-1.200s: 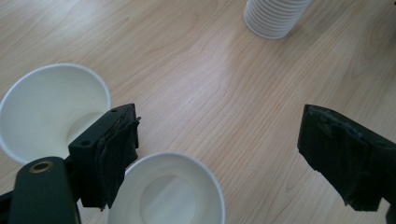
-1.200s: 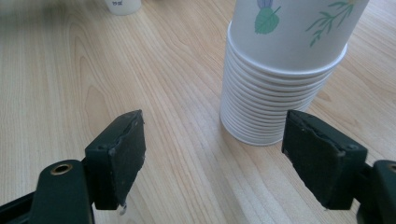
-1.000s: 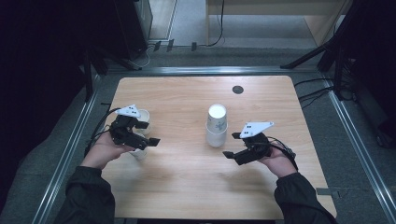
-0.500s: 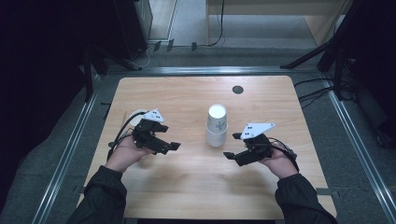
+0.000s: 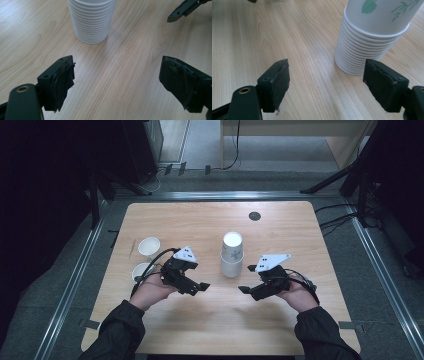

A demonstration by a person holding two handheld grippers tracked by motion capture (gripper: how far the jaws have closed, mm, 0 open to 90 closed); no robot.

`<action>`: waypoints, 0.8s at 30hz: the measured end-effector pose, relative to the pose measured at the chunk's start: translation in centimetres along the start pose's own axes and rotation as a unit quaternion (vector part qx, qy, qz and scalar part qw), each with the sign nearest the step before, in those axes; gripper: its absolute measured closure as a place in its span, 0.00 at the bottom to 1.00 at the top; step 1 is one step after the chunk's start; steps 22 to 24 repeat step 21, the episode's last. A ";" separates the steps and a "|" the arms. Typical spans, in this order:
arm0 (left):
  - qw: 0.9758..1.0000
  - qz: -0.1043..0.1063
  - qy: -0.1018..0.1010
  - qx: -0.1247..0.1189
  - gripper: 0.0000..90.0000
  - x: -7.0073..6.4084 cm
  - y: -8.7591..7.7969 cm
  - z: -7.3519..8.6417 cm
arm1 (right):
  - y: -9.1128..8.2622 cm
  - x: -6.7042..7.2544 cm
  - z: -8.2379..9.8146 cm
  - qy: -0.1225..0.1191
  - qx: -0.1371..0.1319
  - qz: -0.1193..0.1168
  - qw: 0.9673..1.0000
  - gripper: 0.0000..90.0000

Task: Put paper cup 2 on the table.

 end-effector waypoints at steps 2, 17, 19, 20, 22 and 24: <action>1.000 0.002 0.005 0.001 0.14 -0.3 0.4 0.0 | 0.0 0.0 0.0 -0.001 0.001 0.000 1.000 0.24; 1.000 0.006 0.021 0.005 0.15 -1.2 1.9 0.0 | -0.2 0.5 0.0 -0.005 -0.001 -0.004 1.000 0.24; 1.000 0.005 0.016 0.003 0.15 -1.1 1.9 0.1 | -0.2 0.6 0.0 -0.006 0.000 -0.007 1.000 0.24; 1.000 0.003 0.015 0.002 0.15 -1.0 1.9 0.1 | -0.2 0.6 0.0 -0.006 0.000 -0.006 1.000 0.24; 1.000 0.002 0.015 0.000 0.15 -1.0 1.9 0.1 | -0.2 0.6 0.0 -0.005 0.001 -0.006 1.000 0.24; 1.000 0.002 0.015 0.000 0.15 -1.0 1.9 0.1 | -0.2 0.6 0.0 -0.005 0.001 -0.006 1.000 0.24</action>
Point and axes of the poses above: each handheld gripper's, and its own axes: y roughly forward along the jaws, z roughly out of its underside, x roughly to its left, the point moved 3 cm from there along y, roughly forward along the jaws, and after that the axes turned 9 degrees about y, right-handed, at the moved point
